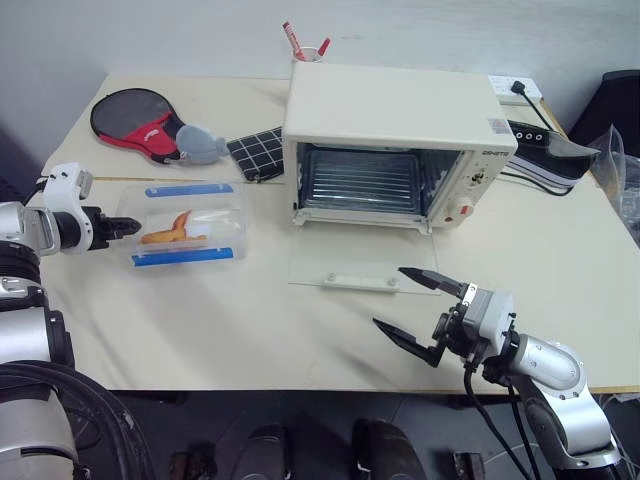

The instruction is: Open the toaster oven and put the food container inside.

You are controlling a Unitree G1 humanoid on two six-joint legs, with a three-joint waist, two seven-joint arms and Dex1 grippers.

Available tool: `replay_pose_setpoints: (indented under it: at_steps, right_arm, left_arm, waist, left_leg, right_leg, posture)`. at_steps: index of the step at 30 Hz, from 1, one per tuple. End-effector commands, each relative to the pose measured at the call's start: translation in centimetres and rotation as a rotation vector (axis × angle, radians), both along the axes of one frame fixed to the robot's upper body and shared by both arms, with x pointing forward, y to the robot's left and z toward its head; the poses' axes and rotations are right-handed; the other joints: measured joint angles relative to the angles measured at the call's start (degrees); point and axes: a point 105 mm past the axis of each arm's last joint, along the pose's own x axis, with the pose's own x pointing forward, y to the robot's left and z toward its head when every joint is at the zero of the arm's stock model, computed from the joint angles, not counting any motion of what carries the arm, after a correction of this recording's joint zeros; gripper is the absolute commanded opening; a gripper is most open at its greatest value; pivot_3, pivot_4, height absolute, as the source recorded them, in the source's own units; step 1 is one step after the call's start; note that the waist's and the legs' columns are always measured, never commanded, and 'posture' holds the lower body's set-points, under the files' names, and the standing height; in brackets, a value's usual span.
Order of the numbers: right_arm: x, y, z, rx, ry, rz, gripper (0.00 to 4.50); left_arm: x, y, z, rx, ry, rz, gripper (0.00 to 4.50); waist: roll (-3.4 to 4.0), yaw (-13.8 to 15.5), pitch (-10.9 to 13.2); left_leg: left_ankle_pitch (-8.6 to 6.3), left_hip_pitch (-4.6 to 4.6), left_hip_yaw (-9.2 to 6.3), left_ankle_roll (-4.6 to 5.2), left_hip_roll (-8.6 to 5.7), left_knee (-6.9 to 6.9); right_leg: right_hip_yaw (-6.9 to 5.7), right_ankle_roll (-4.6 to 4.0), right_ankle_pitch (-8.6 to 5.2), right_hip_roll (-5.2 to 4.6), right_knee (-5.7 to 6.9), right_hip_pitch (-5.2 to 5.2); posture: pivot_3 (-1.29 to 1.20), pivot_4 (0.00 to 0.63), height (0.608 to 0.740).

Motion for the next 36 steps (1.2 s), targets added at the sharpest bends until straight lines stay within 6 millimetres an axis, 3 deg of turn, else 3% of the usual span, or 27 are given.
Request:
replay_pose_setpoints:
  at_steps: [1, 3, 10, 14, 20, 22, 27, 33, 36]
  right_arm:
    - [-0.5, -0.5, 1.1, -0.011, -0.061, -0.014, 4.5]
    - [-0.6, -0.8, 1.1, -0.015, -0.059, -0.023, 4.5]
    - [-0.8, -1.9, 1.0, -0.041, -0.042, -0.042, 4.5]
    - [-1.1, -3.3, 1.1, -0.062, -0.03, -0.077, 4.5]
    - [-2.1, -5.1, 0.8, -0.089, 0.005, -0.141, 4.5]
    - [-2.2, -5.2, 0.8, -0.091, 0.009, -0.15, 4.5]
    - [-2.6, -5.3, 0.9, -0.078, 0.002, -0.185, 4.5]
    - [-3.0, -5.0, 1.0, -0.059, -0.005, -0.223, 4.5]
    - [-3.2, -5.0, 0.9, -0.055, -0.007, -0.239, 4.5]
  left_arm:
    - [0.0, 0.8, 2.4, 0.089, -0.077, -0.026, 0.52]
    - [0.0, 0.6, 3.7, 0.066, -0.111, -0.04, 0.14]
    - [-1.8, -0.6, 6.6, 0.054, -0.128, -0.131, 0.14]
    - [-3.4, -4.4, 7.2, 0.046, -0.083, -0.253, 0.14]
    - [-4.3, -12.8, 6.7, -0.041, -0.064, -0.441, 0.14]
    - [-4.5, -14.7, 6.3, -0.065, -0.054, -0.482, 0.14]
    - [-2.9, -21.0, 4.2, -0.101, -0.092, -0.507, 0.14]
    - [-1.7, -23.7, 3.9, -0.154, -0.122, -0.434, 0.14]
    - [-1.0, -23.9, 3.4, -0.118, -0.092, -0.388, 0.14]
  waist:
    - [-0.04, 0.0, 0.0]
    - [-0.1, 0.0, 0.03]
    - [-0.53, -0.03, 0.16]
    - [-0.53, 0.06, 0.17]
    - [-0.56, 1.38, 0.18]
    - [-0.56, 1.41, 0.18]
    - [-0.55, 1.63, 0.17]
    - [-0.55, 1.16, 0.17]
    - [-0.55, 1.48, 0.17]
  left_leg:
    - [0.0, 0.0, 0.02, 0.0, -0.01, 0.0]
    - [0.0, -0.01, 0.12, 0.0, -0.01, 0.0]
    - [0.0, -0.22, 0.3, 0.0, 0.03, 0.06]
    - [0.0, -0.19, 0.33, 0.01, 0.15, 0.05]
    - [-0.02, -0.23, 0.31, 0.08, 0.13, 0.27]
    - [-0.02, -0.22, 0.31, 0.08, 0.11, 0.29]
    - [-0.02, -0.18, 0.35, 0.08, 0.1, 0.33]
    - [-0.04, -0.23, 0.4, 0.09, 0.1, 0.39]
    - [-0.04, -0.22, 0.4, 0.08, 0.12, 0.41]
  right_leg:
    - [0.01, 0.0, 0.0, 0.0, 0.01, -0.02]
    - [0.01, 0.0, 0.0, 0.0, 0.02, -0.04]
    - [0.29, 0.0, 0.0, -0.04, 0.4, -0.54]
    - [0.38, 0.0, 0.0, -0.07, 0.41, -0.54]
    - [0.64, 0.0, 0.0, -0.11, 0.44, -0.49]
    - [0.67, 0.0, 0.0, -0.14, 0.48, -0.48]
    - [0.71, 0.0, 0.0, -0.12, 0.53, -0.48]
    - [0.73, 0.0, 0.0, -0.05, 0.57, -0.55]
    - [0.76, 0.0, 0.0, -0.06, 0.57, -0.55]
  posture:
    - [0.0, 0.15, 0.74]
    - [0.0, 0.15, 0.74]
    - [0.0, 0.15, 0.74]
    - [0.0, 0.15, 0.74]
    - [0.0, 0.15, 0.74]
    - [0.0, 0.15, 0.74]
    - [0.0, 0.15, 0.74]
    - [0.0, 0.15, 0.74]
    - [0.0, 0.15, 0.74]
